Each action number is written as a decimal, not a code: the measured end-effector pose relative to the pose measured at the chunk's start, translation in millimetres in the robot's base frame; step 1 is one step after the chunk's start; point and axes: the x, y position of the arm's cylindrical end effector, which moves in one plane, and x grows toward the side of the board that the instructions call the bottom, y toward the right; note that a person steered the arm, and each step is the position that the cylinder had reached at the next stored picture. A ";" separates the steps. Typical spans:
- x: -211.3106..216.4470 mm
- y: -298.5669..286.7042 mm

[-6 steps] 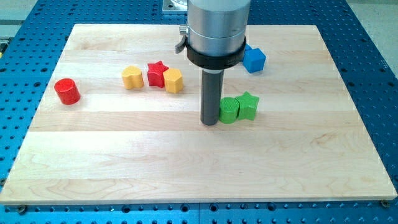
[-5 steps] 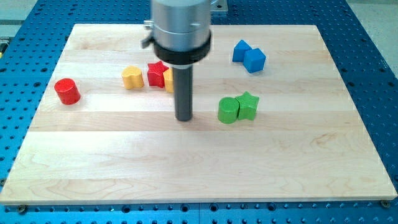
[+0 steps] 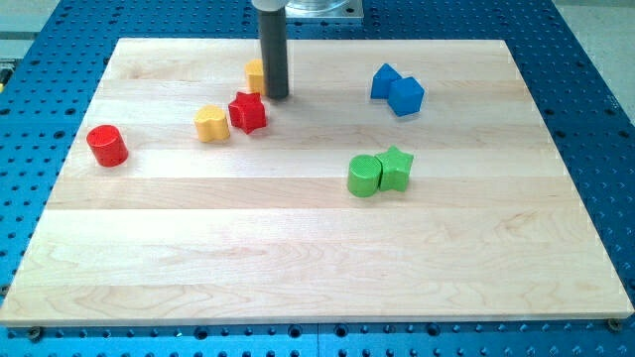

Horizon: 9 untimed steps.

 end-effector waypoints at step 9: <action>59.0 -71.6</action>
